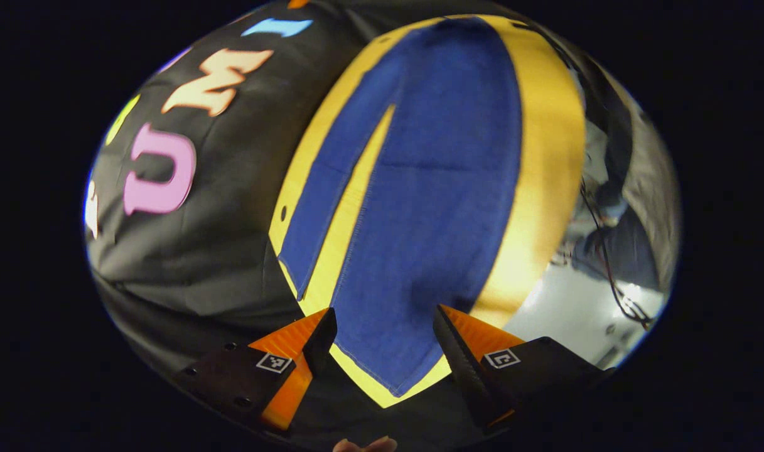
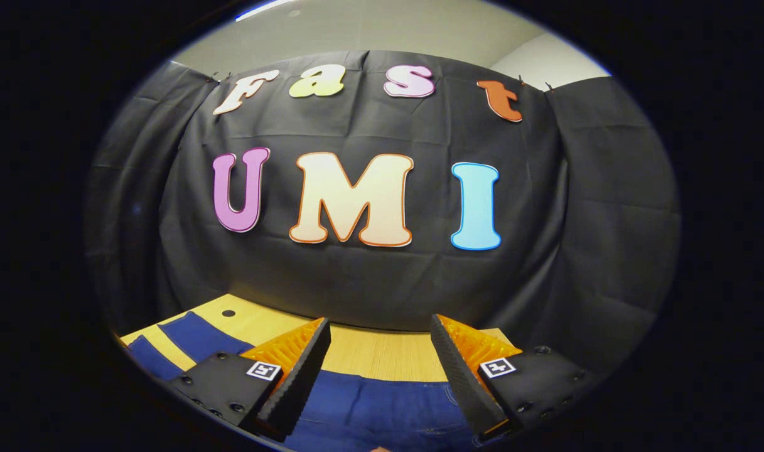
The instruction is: Grasp the waist and the cuffs of the jeans and fold them to make the two legs overlap; first hold the waist and fold one-third of the jeans toward the cuffs, then hold the cuffs and fold the remaining one-third in the same direction to finish folding.
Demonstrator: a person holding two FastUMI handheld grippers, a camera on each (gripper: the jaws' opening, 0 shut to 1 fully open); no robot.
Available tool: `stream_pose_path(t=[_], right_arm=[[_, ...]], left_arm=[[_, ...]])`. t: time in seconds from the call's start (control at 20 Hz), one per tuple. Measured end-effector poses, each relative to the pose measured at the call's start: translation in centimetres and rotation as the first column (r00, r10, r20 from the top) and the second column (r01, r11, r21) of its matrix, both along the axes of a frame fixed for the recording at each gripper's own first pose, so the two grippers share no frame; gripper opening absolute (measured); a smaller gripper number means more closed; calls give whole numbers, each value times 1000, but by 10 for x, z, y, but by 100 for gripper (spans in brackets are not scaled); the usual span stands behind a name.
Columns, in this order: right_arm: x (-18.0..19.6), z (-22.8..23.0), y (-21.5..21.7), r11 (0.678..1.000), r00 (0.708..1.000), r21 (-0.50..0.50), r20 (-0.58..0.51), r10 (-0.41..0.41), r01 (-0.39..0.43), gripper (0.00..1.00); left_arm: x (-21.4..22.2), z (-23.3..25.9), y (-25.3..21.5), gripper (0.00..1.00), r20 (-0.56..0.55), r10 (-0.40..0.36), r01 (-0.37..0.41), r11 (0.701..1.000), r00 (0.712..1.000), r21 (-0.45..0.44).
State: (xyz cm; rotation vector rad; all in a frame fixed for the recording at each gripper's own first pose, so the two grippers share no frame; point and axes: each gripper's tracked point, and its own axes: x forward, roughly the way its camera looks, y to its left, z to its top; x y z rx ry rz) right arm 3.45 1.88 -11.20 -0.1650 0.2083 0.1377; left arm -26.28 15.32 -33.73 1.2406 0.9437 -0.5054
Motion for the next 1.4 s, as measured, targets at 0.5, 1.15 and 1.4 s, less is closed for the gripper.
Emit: stream_pose_path(t=[0.5, 1.15, 1.4], right_arm=[[0, -1, -26, 998, 998, 3, -13, -57, 57, 99], [-56, -37, -130, 932, 990, -350, -70, -126, 94, 97], [-108, -93, -154, 819, 985, -570, -167, -35, -68, 97]], left_arm=[[8, -34, 7, 86, -14, -167, 167, 973, 986, 157], [10, -63, 25, 3, -56, 194, -193, 981, 979, 32], [9, -63, 19, 0, -88, 150, -147, 989, 985, 34]])
